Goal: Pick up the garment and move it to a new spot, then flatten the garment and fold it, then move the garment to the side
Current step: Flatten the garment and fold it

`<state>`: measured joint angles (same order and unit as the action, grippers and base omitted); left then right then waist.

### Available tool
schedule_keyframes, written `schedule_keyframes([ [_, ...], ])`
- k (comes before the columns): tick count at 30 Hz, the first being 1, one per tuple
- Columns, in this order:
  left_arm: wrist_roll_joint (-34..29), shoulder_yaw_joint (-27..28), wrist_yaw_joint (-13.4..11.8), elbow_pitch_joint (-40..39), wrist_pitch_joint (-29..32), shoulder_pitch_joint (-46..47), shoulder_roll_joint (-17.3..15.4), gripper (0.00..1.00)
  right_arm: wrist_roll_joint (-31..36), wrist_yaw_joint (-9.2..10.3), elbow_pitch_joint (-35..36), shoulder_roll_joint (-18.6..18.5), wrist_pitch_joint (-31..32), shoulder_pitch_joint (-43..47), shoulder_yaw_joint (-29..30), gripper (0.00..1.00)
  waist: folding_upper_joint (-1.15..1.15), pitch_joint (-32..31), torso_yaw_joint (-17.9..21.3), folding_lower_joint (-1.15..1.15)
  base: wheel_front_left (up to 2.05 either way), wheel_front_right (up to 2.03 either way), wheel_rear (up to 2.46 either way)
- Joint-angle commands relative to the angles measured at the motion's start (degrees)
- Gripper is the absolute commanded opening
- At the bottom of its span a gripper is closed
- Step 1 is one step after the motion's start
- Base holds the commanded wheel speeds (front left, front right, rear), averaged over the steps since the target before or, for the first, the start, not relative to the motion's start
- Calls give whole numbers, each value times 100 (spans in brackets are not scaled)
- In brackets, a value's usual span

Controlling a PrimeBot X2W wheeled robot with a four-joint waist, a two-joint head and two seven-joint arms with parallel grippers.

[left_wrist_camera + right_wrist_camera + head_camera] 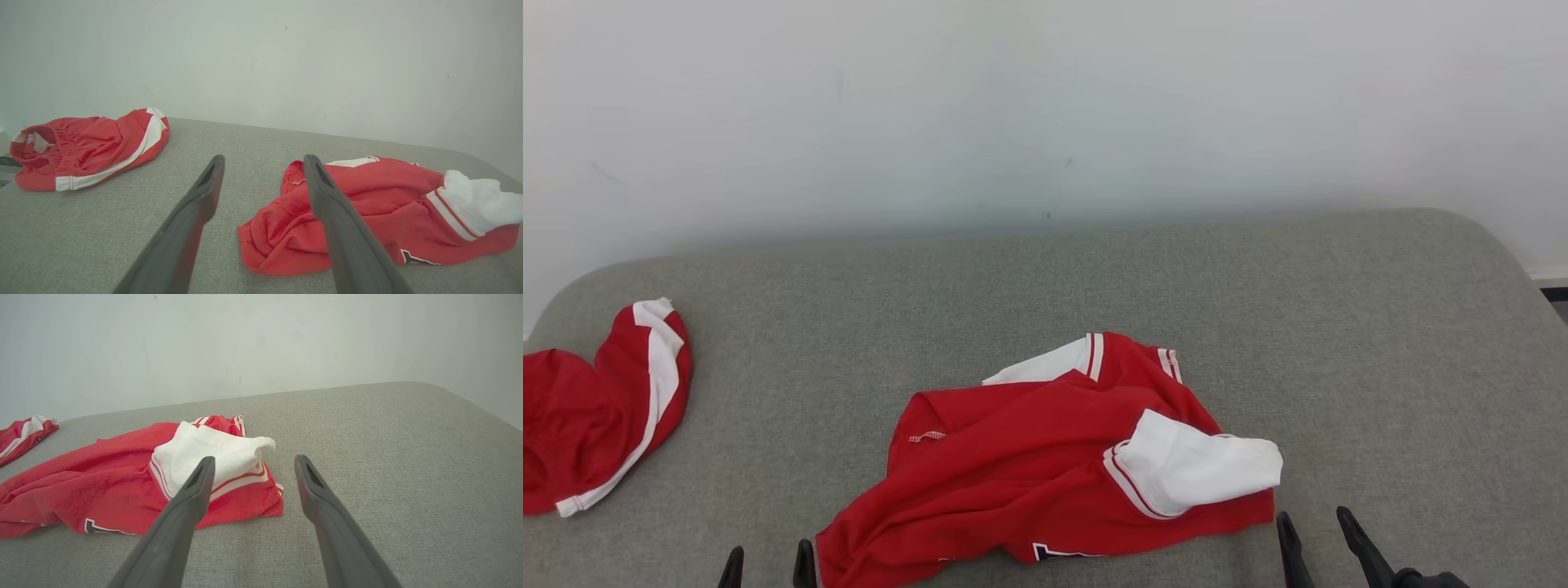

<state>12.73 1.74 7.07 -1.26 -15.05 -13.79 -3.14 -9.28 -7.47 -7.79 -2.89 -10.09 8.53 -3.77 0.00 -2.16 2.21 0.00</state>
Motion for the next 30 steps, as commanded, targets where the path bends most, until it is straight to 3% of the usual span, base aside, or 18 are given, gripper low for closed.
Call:
schedule_keyframes([
  [1, -47, 4, 13, -9, -18, -24, 13, 100, -28, -5, 9, 2, 9, -1, 12, 100, 0, -2, -19, 0, 0, 0, 0],
  [7, -66, -42, 49, 47, -18, 63, 27, 100, -311, -5, -83, 1, 515, -389, 168, 100, 0, 27, -68, 0, 0, 0, 0],
  [10, -5, -120, 36, 103, -18, 105, 27, 100, -579, -5, -180, 2, 1092, -707, 417, 100, 0, 53, -93, 0, 0, 0, 0],
  [18, -7, -248, 41, 167, -18, 190, 27, 100, -1513, -5, -513, 2, 3472, -1557, 1028, 100, 0, 157, -156, 0, 0, 0, 0],
  [23, -15, -262, 42, 181, -18, 216, 27, 100, -1892, -5, -540, 2, 4348, -1951, 1094, 100, 0, 201, -200, 0, 0, 0, 0],
  [30, -37, -353, 36, 199, -19, 211, 28, 100, -1823, -5, -636, 2, 5168, -2132, 1055, 100, 0, 213, -267, 0, 0, 0, 0],
])
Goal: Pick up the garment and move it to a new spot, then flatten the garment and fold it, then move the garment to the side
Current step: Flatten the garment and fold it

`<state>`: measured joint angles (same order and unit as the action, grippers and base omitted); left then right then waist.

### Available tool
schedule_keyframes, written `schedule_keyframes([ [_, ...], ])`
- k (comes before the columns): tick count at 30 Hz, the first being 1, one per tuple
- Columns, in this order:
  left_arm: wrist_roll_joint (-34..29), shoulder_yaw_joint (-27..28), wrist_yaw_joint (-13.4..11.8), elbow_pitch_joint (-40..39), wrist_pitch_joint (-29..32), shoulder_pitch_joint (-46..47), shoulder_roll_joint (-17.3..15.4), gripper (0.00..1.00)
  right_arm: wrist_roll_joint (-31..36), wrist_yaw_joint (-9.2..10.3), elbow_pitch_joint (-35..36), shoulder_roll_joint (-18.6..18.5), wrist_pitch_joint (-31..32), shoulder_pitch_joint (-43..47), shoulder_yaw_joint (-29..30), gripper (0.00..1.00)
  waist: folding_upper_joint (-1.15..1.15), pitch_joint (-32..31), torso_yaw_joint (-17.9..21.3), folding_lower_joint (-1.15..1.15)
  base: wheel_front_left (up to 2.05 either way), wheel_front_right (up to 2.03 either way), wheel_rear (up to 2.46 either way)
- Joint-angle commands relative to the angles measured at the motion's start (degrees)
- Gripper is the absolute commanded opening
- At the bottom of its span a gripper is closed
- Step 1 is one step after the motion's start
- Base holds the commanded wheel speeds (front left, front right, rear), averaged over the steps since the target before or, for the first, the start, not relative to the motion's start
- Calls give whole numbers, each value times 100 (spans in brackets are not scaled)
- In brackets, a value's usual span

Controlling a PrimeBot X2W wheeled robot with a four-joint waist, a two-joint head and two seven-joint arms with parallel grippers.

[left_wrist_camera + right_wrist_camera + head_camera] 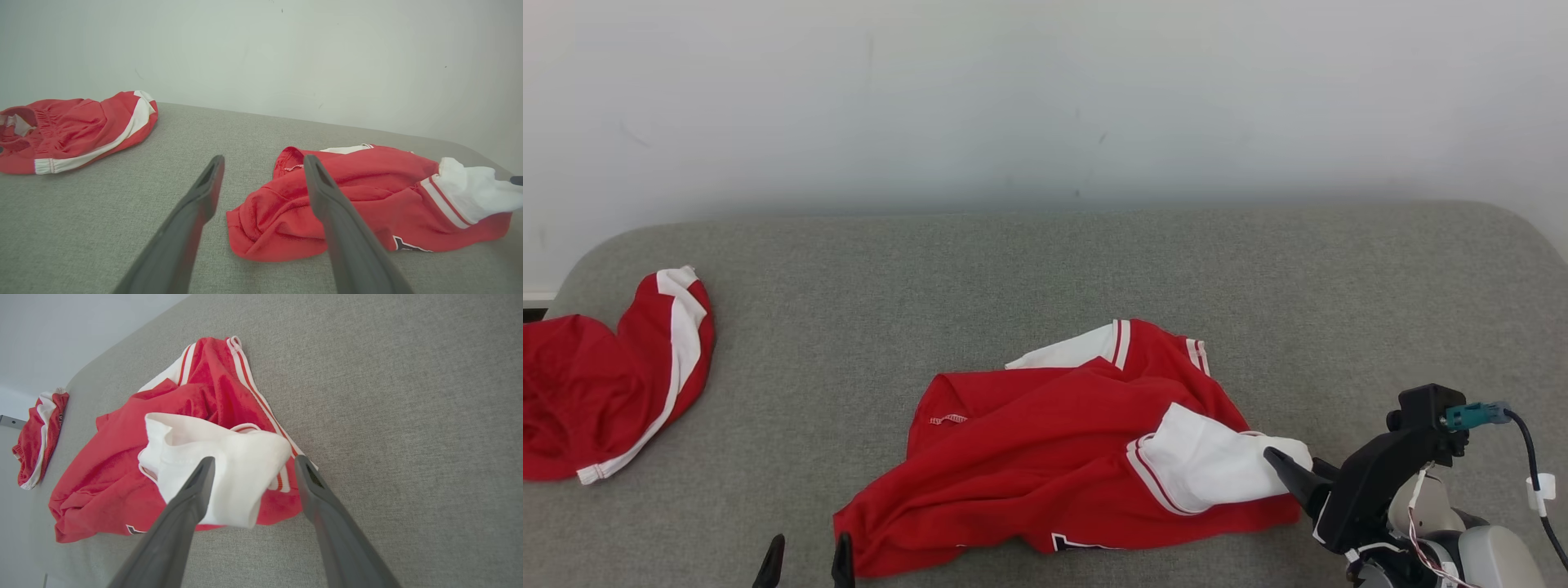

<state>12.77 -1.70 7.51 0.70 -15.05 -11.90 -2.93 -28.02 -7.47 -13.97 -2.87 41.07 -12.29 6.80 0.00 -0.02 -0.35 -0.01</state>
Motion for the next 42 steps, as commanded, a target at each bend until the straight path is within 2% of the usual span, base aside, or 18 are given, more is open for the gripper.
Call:
schedule_keyframes([
  [1, -48, -22, -7, 1, -19, 16, 7, 100, 73, -5, -33, -1, 112, -61, 8, 100, 0, -1, -20, 1, 0, 0, 0],
  [9, -62, -80, -8, 1, -19, 6, 7, 100, 19, -5, -159, 0, 328, -73, 25, 100, 0, 13, -90, 1, 0, 0, 0],
  [21, -48, -95, -8, 7, -19, -17, 7, 100, -53, -5, -247, -1, 20, -205, -178, 99, 0, 18, -120, 1, 0, 0, 0],
  [22, -43, -97, -8, 5, -19, -14, 7, 100, -49, -5, -252, -1, 19, -220, -189, 96, 0, 20, -120, 1, 0, 0, 0],
  [24, -27, -95, -7, 12, -19, -13, 7, 100, -58, -5, -225, 0, -3, -251, -234, 68, 0, 25, -117, 1, 0, 0, 0],
  [26, -10, -89, -7, 20, -19, -11, 7, 100, 20, -5, -202, -2, -51, -263, -259, 28, 0, 25, -110, 1, 0, 0, 0],
  [27, -2, -84, -7, 22, -19, -10, 7, 100, 23, -5, -158, -1, -105, -280, -277, 4, 0, 24, -105, 1, 0, 0, 0],
  [28, 5, -78, -7, 26, -19, -11, 7, 100, 21, -5, -144, -1, -113, -289, -291, 0, 0, 20, -97, 1, 0, 0, 0],
  [34, 24, -56, -7, 28, -19, 6, 6, 100, 291, -5, 238, -3, -369, -349, -179, 0, 0, 0, -58, 1, 0, 0, 0],
  [42, 44, 2, -7, -13, -19, -7, 7, 100, 583, -5, 1445, -1, -362, -205, 296, 0, 0, 19, 13, 1, 0, 0, 0],
])
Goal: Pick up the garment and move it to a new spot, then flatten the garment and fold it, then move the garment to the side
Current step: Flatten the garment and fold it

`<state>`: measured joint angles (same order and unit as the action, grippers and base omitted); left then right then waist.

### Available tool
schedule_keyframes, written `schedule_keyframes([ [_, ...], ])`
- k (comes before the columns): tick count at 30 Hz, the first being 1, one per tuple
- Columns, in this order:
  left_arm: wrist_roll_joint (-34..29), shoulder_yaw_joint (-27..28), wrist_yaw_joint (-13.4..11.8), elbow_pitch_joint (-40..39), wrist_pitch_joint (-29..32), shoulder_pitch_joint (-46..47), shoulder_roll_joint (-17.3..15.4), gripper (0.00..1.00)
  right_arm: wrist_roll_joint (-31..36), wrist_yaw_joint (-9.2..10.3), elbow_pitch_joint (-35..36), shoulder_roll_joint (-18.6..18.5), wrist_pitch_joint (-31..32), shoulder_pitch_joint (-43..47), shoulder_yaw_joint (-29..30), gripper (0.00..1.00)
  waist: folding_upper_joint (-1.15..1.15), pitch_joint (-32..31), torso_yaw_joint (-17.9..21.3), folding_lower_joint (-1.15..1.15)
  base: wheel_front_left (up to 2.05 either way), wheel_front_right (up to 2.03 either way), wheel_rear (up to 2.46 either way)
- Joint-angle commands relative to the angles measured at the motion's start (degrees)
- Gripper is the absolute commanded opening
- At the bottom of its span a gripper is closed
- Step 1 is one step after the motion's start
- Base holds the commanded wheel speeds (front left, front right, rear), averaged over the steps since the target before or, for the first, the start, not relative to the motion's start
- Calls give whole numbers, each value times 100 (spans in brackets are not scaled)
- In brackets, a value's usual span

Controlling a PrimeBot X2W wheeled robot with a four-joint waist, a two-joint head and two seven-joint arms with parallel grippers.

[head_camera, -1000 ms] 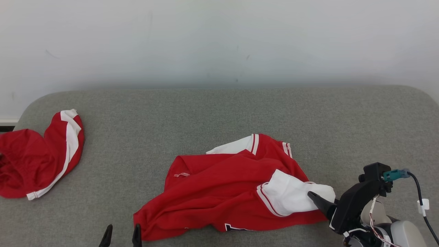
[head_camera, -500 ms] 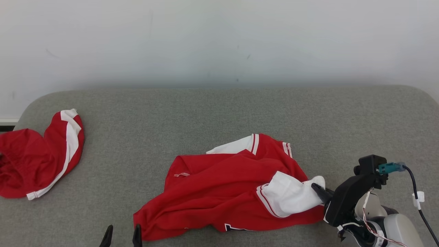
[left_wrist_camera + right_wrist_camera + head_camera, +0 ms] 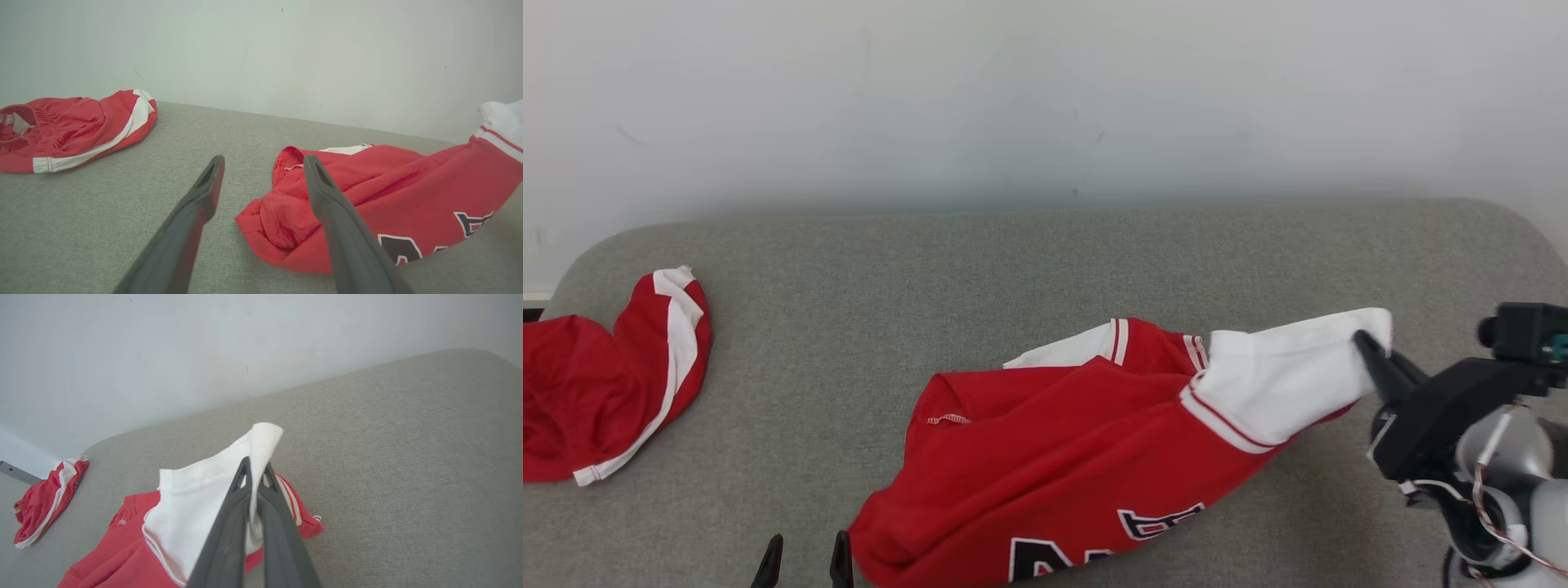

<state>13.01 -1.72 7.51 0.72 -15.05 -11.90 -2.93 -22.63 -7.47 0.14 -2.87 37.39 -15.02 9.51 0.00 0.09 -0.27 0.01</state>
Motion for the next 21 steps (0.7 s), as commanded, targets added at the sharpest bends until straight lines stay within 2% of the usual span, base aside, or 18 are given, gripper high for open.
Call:
schedule_keyframes([
  [1, 19, 5, -7, -20, -19, 2, 7, 100, 62, -5, 198, -2, 43, 124, 101, 0, 0, 18, 12, -1, 0, 0, 0],
  [8, 36, 12, -7, -32, -19, 90, 6, 100, 486, -5, 1077, -2, 170, 449, 773, 0, 0, 103, 58, -1, 0, 0, 0],
  [9, 40, 6, -7, -37, -19, 124, 7, 100, 725, -5, 1124, -3, 170, 524, 987, 0, 0, 134, 62, -1, 0, 0, 0],
  [13, 32, -24, -7, -27, -19, 171, 7, 100, 971, -5, 888, 3, 126, 581, 1131, 0, 0, 190, 68, -1, 0, 0, 0],
  [20, -3, -80, -7, 25, -19, 290, 7, 100, 1322, -5, -232, -1, -285, 433, 1167, 0, 0, 286, 1, -1, 0, 0, 0],
  [21, -11, -90, -7, 29, -19, 287, 7, 100, 1390, -5, -398, -1, -396, 395, 1147, 94, 0, 295, -9, -1, 0, 0, 0],
])
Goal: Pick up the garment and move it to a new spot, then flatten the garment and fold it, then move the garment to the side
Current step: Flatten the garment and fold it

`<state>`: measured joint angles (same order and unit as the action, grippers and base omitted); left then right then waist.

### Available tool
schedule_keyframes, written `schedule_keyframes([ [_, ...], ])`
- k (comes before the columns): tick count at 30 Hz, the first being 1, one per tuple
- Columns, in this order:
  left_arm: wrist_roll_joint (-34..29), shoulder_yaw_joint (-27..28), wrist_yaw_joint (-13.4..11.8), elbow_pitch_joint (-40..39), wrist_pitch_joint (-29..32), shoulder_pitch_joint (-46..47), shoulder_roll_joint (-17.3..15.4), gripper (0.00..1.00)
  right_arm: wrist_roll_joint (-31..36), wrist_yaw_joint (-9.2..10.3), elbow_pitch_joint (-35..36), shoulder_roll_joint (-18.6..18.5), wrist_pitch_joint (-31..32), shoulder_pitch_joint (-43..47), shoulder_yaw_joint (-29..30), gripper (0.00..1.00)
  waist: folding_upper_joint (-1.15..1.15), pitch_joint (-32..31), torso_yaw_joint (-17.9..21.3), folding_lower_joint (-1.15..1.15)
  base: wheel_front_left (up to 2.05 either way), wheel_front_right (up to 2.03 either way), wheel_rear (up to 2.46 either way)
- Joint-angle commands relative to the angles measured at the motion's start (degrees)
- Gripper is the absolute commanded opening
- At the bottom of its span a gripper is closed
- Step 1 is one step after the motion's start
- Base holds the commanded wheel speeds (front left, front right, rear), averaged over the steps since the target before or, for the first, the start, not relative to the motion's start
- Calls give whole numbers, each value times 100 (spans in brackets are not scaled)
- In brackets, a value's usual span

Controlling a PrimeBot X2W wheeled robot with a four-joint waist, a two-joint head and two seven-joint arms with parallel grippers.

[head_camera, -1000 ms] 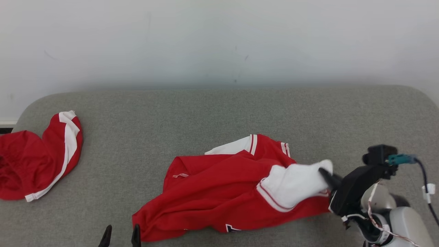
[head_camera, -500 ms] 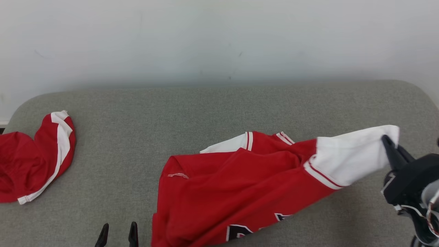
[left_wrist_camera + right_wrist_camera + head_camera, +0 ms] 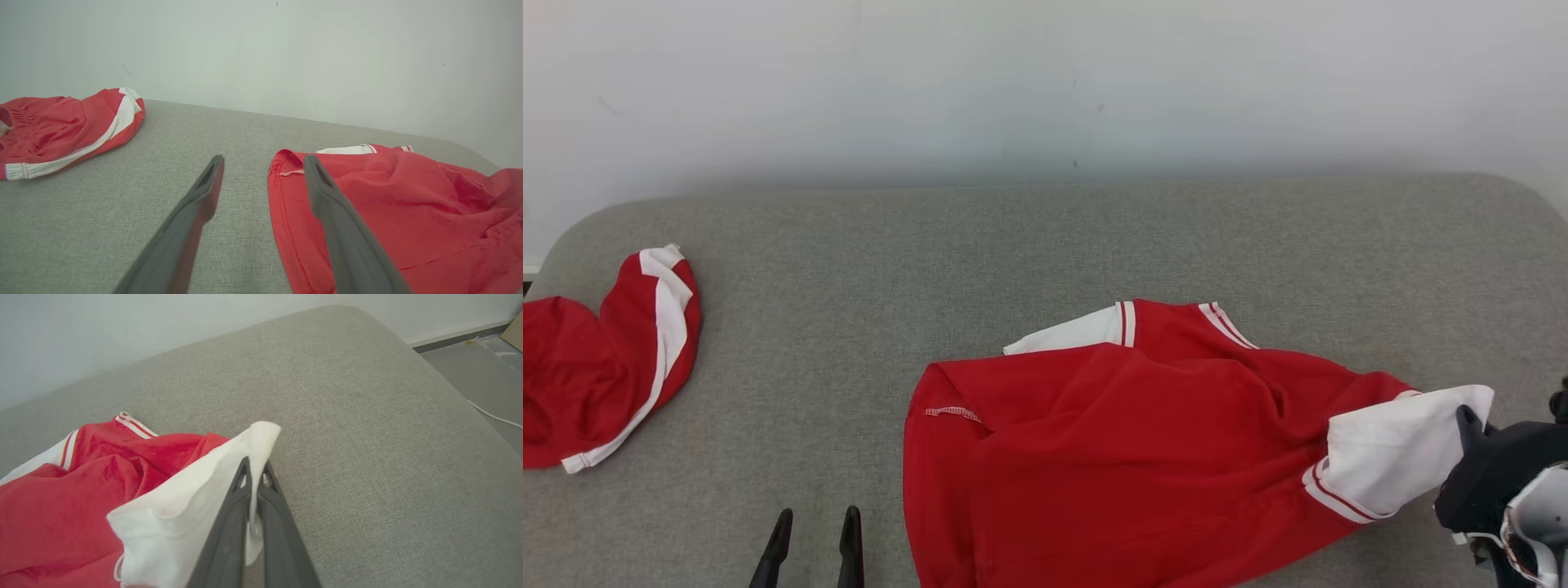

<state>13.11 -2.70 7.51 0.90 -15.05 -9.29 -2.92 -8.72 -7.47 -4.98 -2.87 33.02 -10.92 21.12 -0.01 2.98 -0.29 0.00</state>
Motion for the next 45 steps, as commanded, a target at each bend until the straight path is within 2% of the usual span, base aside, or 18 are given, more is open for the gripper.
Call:
schedule_keyframes([
  [1, -29, -4, -7, 19, -19, 31, 6, 100, 108, -5, -45, -2, -89, -63, 19, 100, 1, 11, -25, 0, 0, 0, 0],
  [5, -42, -4, -7, 15, -19, 39, 6, 100, 445, -5, -417, -3, -594, -186, 16, 100, 1, -21, -88, 0, 0, 0, 0],
  [10, -45, 17, -7, 32, -19, -93, 5, 100, 711, -5, -384, -88, -1593, -39, -182, 100, 1, -140, -117, 0, 0, 0, 0],
  [16, 0, 66, -7, -6, -19, -229, 5, 100, 498, -5, -9, -210, -2580, 581, -961, 100, 1, -277, -15, 0, 0, 0, 0],
  [21, 4, 54, -7, -26, -19, -240, 6, 100, 305, -5, 340, -156, -3246, 1190, -1487, 100, 1, -341, 104, 0, 0, 0, 0],
  [26, -21, 7, -7, -8, -19, -230, 5, 100, 243, -5, 389, -121, -3873, 1663, -1908, 100, 1, -406, 180, 0, 0, 0, 0],
  [32, -27, -12, -7, 30, -19, -247, 6, 100, 259, -5, 270, -83, -4169, 2051, -2222, 100, 1, -478, 218, 0, 0, 0, 0],
  [42, -16, -20, -7, 87, -19, -255, 6, 100, 276, -5, 344, -43, -4223, 1962, -2289, 100, 1, -473, 242, 0, 0, 0, 0],
  [45, 214, -201, -7, 402, -19, -179, 4, 100, 235, -5, 357, -35, -4222, 1977, -2287, 100, 1, -456, 229, 0, 0, 0, 0],
])
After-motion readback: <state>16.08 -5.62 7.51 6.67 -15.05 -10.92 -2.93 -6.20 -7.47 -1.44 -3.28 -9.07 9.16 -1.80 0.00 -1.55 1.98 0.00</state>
